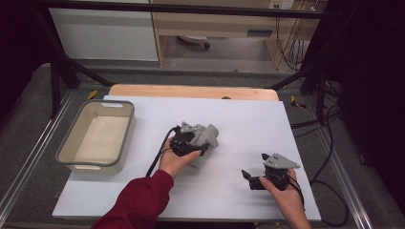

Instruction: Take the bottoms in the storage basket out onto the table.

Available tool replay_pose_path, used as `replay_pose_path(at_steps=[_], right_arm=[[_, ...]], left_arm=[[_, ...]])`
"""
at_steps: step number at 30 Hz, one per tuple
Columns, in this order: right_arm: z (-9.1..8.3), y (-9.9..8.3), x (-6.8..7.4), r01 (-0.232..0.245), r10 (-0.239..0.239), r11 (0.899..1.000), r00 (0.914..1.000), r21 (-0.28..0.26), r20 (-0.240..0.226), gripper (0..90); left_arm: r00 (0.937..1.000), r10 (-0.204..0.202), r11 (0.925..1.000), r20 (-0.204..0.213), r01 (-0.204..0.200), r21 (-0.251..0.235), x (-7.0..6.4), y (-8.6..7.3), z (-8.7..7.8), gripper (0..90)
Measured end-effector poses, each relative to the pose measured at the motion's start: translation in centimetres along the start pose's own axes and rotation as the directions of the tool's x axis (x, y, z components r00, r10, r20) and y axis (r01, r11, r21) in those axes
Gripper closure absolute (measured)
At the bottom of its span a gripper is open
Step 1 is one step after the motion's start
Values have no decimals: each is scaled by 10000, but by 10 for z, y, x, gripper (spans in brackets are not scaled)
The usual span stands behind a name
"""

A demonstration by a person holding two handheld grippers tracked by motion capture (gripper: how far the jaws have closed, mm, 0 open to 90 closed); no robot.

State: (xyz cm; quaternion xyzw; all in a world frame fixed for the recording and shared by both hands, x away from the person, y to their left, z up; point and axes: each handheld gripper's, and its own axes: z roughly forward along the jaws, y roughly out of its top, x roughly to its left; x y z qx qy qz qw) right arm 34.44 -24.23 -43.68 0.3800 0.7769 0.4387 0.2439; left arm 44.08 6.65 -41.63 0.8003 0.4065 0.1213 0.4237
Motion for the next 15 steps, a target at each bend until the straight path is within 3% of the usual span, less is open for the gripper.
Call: replay_pose_path(at_steps=[15], right_arm=[[0, -1, -1, 10, -10, 10000, 10000, -41, -10, 26]], left_arm=[[9996, 257, 9996, -94, -258, -93, -5, -2, 8, 107]])
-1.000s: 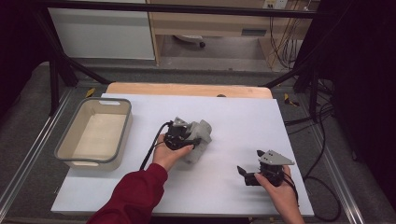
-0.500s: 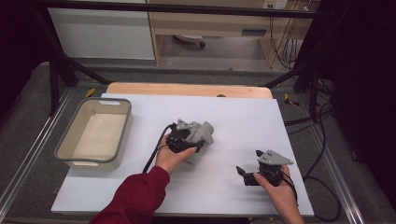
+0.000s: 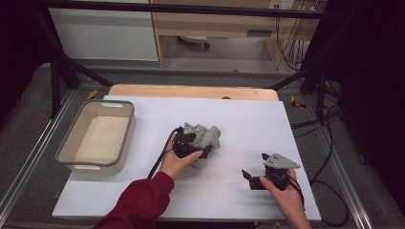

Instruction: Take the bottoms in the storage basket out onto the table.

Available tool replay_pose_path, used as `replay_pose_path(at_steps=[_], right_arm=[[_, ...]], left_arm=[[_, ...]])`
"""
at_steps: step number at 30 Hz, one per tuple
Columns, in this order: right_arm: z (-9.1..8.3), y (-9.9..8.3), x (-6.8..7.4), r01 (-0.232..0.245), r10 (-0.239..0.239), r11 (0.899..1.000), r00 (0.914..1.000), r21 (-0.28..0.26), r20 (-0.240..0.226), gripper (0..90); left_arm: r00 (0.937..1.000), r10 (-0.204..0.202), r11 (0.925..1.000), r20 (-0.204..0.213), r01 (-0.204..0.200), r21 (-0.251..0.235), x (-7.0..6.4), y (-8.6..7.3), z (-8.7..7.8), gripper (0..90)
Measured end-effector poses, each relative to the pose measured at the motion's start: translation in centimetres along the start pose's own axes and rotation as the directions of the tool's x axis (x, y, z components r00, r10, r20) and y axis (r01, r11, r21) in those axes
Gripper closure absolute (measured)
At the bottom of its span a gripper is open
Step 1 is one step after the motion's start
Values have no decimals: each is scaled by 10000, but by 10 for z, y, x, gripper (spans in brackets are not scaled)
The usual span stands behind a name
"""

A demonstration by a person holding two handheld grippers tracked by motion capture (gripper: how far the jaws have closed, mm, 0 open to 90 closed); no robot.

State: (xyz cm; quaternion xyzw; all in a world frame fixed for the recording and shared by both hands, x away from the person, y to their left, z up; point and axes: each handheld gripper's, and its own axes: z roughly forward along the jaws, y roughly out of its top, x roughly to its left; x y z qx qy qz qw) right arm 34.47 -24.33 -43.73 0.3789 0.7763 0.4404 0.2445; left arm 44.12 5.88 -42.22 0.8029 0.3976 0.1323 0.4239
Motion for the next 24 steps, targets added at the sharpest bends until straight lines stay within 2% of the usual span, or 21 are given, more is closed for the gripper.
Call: replay_pose_path(at_steps=[10, 18, 24], right_arm=[[0, 0, -1, -17, 16, 10000, 10000, -35, -47, 26], [-2, 2, 2, 88, -88, 9999, 10000, -50, 14, 26], [-4, 1, 3, 138, -138, 9999, 9999, -14, 103, 26]], left_arm=[[9995, -277, 9996, 140, 277, 2, 3, 2, -1, 100], [9995, -282, 9993, 129, 285, -231, -1, 5, -15, 99], [9988, -471, 9982, 155, 477, -368, 1, 6, -22, 106]])
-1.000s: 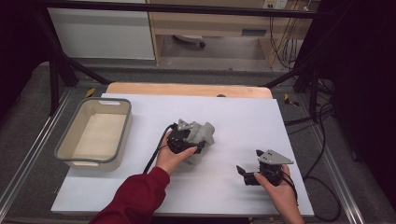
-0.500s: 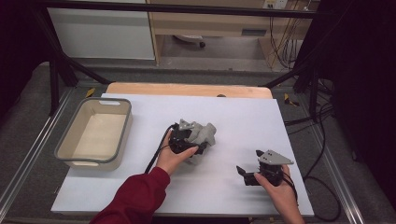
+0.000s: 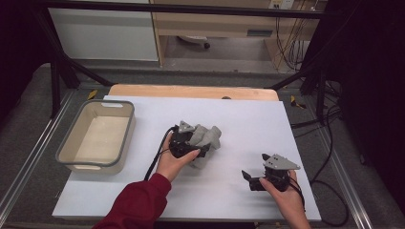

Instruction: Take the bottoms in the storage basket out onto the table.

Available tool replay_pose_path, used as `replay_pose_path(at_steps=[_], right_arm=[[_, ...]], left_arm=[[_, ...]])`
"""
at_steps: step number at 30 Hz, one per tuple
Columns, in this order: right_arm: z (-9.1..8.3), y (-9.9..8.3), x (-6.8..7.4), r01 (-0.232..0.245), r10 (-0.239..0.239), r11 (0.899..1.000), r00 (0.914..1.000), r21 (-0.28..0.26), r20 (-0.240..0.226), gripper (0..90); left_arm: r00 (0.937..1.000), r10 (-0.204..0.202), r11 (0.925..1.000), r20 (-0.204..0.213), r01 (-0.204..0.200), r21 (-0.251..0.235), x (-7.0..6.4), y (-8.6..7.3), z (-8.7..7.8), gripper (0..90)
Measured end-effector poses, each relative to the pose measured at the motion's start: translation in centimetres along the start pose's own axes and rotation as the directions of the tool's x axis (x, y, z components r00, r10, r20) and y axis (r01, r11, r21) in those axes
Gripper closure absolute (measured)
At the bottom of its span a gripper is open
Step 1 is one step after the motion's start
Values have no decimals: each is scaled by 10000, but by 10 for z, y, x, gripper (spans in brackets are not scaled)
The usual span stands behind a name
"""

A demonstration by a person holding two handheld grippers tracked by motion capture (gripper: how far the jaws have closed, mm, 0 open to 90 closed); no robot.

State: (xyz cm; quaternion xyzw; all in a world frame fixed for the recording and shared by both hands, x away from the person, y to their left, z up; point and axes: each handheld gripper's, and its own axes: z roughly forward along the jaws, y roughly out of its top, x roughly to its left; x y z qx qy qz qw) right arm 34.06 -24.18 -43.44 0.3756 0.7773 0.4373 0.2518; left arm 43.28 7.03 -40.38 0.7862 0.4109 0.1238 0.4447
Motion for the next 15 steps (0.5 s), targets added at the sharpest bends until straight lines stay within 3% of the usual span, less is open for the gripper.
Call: replay_pose_path(at_steps=[5, 15], right_arm=[[1, 0, -1, -23, 23, 10000, 10000, 25, -7, 26], [0, 0, 0, -2, 2, 10000, 10000, 5, -15, 26]], left_arm=[[10000, -40, 9998, 66, 41, -175, 1, 2, -2, 109], [9999, -3, 10000, 134, 4, -35, -2, 1, 1, 105]])
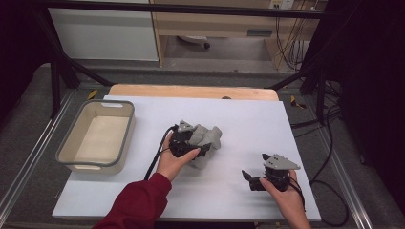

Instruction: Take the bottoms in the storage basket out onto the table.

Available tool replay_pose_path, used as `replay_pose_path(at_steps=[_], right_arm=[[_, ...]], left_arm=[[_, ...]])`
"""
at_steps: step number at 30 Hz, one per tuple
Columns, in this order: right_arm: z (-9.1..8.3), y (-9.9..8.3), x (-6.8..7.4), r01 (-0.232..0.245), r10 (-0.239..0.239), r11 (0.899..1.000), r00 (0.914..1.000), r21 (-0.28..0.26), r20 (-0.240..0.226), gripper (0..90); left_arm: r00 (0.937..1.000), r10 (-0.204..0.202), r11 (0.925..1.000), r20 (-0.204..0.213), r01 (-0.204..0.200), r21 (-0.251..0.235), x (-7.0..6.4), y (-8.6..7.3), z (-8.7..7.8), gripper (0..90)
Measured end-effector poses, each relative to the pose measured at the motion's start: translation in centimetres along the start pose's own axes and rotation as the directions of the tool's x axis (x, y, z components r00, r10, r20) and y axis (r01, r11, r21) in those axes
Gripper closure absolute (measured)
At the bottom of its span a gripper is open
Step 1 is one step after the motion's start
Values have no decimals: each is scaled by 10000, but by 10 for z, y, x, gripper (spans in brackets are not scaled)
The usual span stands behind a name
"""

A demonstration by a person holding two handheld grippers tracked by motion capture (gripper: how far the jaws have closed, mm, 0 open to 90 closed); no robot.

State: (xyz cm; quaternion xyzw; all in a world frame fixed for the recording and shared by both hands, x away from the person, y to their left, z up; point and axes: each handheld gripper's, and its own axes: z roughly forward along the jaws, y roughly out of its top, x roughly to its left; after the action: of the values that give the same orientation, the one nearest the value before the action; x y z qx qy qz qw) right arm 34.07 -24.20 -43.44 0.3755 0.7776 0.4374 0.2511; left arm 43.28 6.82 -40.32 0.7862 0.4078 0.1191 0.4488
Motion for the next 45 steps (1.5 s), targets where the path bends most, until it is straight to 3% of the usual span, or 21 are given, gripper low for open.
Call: replay_pose_path(at_steps=[5, 17, 33, 39, 43, 45], right_arm=[[0, 0, 0, -23, 23, 10000, 10000, 13, 11, 26], [0, 0, 0, -15, 15, 10000, 10000, 16, 6, 26], [0, 0, -1, -44, 44, 10000, 10000, -19, 45, 25], [0, 0, 0, -56, 57, 10000, 10000, -12, 38, 26], [0, 0, -1, -56, 56, 10000, 10000, -43, 50, 26], [-1, 0, -1, -77, 77, 9999, 10000, -65, 48, 26]], left_arm=[[9997, 235, 9997, -59, -235, -28, -2, 1, -1, 105], [9992, 328, 9991, 209, -323, -264, -7, 4, -5, 85], [9987, 442, 9981, 252, -430, -442, -12, 11, -10, 82], [9972, 727, 9960, 158, -718, -528, -15, 17, -12, 70], [9936, 1122, 9899, 150, -1105, -890, -18, 23, -17, 71], [9939, 1077, 9898, 255, -1047, -969, -18, 27, -19, 71]])
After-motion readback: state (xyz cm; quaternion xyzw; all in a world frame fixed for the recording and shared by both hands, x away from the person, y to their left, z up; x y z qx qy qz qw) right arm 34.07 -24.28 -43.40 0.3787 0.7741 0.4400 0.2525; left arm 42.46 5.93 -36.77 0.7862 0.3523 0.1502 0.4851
